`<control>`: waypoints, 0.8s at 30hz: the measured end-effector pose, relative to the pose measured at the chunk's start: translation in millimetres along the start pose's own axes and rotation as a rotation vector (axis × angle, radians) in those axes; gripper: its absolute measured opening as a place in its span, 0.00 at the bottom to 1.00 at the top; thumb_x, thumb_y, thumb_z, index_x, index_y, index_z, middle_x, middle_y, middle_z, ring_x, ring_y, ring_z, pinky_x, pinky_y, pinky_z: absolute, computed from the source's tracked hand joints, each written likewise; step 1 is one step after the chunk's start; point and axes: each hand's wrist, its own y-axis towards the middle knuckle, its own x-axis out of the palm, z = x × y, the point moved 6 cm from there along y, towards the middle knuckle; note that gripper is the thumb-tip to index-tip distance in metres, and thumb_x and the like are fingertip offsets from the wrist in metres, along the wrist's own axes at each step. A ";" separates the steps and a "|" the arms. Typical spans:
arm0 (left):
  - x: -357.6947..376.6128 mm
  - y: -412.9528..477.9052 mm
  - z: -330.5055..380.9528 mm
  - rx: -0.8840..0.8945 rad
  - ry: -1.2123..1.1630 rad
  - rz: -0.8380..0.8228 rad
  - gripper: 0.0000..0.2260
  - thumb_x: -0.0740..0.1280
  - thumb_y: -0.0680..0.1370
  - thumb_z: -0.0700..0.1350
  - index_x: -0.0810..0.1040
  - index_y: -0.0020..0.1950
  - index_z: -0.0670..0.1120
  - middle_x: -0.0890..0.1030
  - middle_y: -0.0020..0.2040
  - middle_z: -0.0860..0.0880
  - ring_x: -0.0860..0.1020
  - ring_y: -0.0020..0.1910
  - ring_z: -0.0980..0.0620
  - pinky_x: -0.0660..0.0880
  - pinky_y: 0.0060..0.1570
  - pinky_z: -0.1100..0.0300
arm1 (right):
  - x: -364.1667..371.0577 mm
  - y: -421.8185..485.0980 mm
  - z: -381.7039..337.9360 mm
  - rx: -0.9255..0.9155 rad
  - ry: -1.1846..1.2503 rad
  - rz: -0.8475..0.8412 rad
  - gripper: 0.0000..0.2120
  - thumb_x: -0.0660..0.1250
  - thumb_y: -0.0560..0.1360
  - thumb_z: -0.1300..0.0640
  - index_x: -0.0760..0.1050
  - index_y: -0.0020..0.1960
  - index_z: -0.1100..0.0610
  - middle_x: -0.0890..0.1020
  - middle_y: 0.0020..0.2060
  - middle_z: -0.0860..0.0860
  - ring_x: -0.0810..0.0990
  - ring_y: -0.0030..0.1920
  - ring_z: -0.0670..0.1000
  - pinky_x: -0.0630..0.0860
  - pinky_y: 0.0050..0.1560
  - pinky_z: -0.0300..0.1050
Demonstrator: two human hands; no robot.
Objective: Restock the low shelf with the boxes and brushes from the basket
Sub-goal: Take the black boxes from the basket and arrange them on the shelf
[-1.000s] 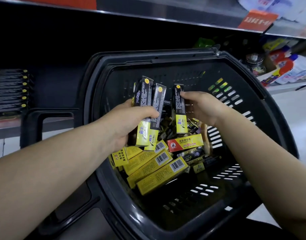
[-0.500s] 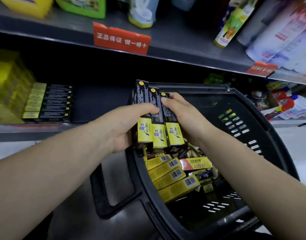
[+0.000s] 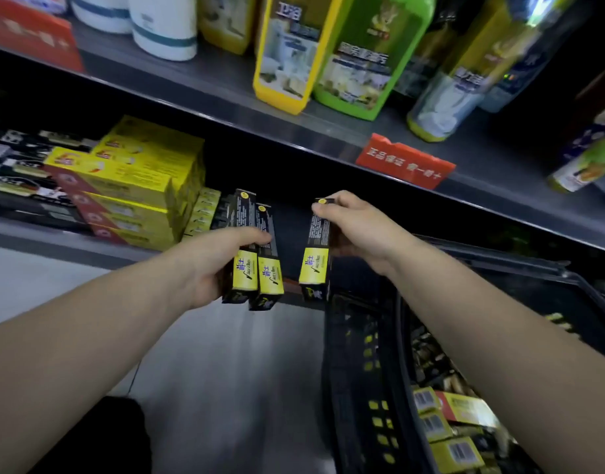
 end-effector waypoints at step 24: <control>-86.8 76.0 -20.4 -0.129 -0.055 0.098 0.12 0.74 0.70 0.41 0.75 0.50 0.45 0.82 0.39 0.45 0.81 0.34 0.48 0.77 0.29 0.60 | 98.7 270.3 49.3 0.022 -0.349 0.095 0.15 0.55 0.82 0.53 0.67 0.67 0.54 0.76 0.59 0.59 0.75 0.58 0.58 0.73 0.56 0.50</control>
